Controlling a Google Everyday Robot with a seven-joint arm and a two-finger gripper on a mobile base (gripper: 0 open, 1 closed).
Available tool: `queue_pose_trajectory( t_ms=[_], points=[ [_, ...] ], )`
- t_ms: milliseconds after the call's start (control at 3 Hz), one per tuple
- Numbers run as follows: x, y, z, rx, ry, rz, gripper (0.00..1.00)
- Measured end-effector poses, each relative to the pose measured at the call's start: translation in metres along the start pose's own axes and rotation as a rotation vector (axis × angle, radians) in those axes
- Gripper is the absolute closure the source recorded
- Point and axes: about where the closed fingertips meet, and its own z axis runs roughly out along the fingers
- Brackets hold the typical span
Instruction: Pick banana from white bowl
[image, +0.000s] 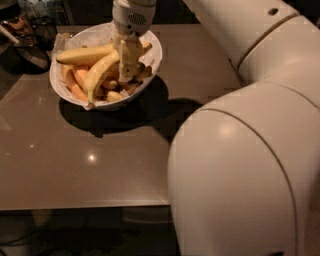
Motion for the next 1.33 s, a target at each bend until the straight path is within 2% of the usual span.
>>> queue_pose_trajectory(
  t_ms=[667, 1333],
  points=[
    [0.006, 0.004, -0.006, 0.006, -0.006, 0.022, 0.28],
    [0.009, 0.005, -0.014, 0.015, -0.009, 0.035, 0.23]
  ],
)
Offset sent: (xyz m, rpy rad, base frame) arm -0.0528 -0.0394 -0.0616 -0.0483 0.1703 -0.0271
